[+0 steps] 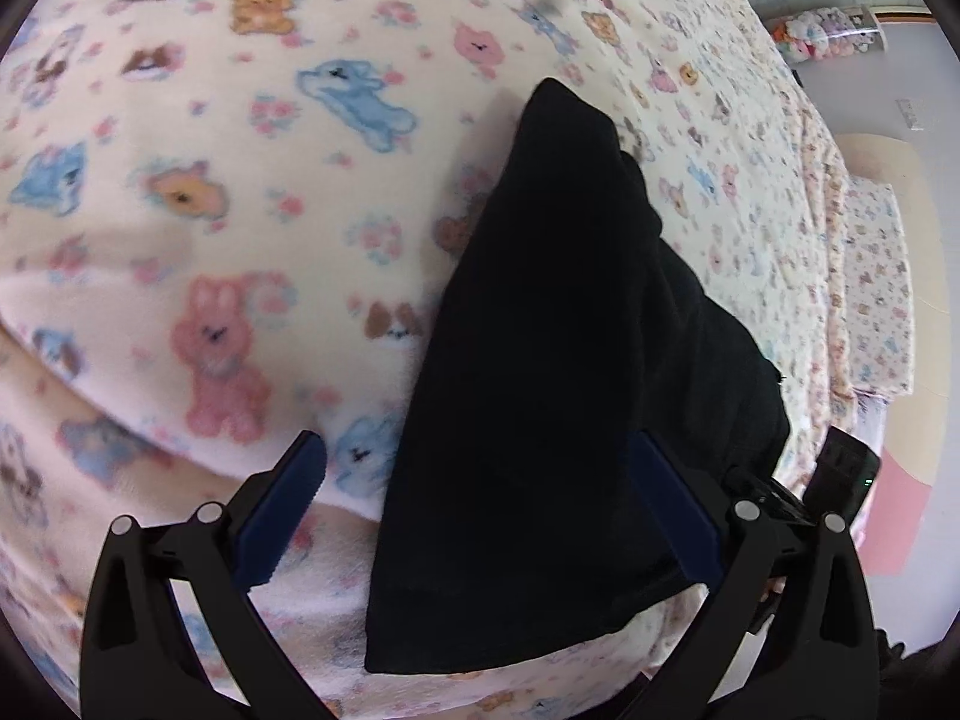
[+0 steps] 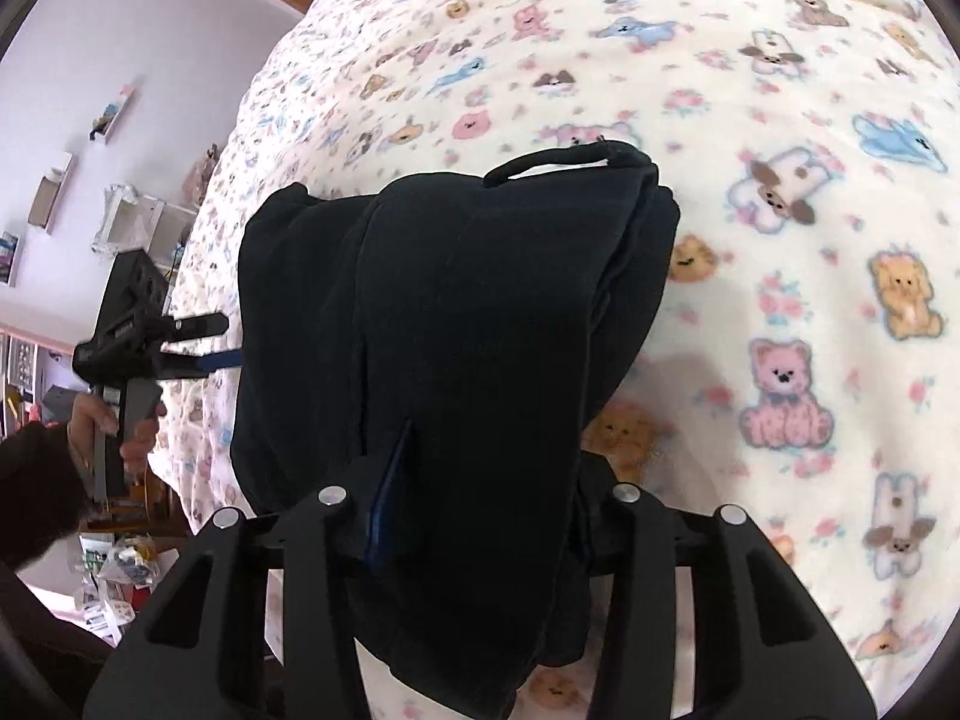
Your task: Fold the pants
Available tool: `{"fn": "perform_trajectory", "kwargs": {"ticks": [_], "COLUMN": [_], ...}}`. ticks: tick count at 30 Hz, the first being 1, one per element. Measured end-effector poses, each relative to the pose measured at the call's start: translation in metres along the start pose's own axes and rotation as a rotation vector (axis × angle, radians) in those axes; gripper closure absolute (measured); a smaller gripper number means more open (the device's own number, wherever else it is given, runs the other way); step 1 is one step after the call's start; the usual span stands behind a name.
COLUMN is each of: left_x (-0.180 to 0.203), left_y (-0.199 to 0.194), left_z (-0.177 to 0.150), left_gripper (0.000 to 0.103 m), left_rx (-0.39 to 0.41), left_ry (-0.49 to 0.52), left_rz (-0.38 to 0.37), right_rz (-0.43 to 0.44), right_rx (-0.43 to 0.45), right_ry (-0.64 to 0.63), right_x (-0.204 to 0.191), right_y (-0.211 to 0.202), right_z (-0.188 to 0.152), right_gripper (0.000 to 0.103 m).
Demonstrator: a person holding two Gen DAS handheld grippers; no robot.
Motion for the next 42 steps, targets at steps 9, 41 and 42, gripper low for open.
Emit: {"fn": "perform_trajectory", "kwargs": {"ticks": [9, 41, 42], "left_x": [0.011, 0.046, 0.048], "left_y": [0.022, -0.011, -0.013], "left_z": [0.020, -0.022, -0.023], "left_gripper": [0.003, 0.087, 0.087], "left_rx": [-0.144, 0.041, 0.045], "left_ry": [-0.123, 0.113, 0.116], "left_rz": [-0.152, -0.135, -0.143], "right_rz": [0.008, 0.123, 0.138], "right_rx": [-0.011, 0.124, 0.141], "right_ry": [0.030, 0.241, 0.258], "right_x": [0.003, 0.013, 0.014], "right_y": [0.001, -0.011, -0.013], "right_z": [-0.003, -0.004, -0.003], "right_gripper": [0.058, 0.071, 0.072]}}
Point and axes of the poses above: each gripper's, at about its wrist camera, not at the fingertips, and y roughly the way its jaws point, x to its right, z to its top, the point moved 8 cm from there along y, roughly the way its jaws point, and after that the axes turned 15 degrees about -y, right-handed, at the moved point
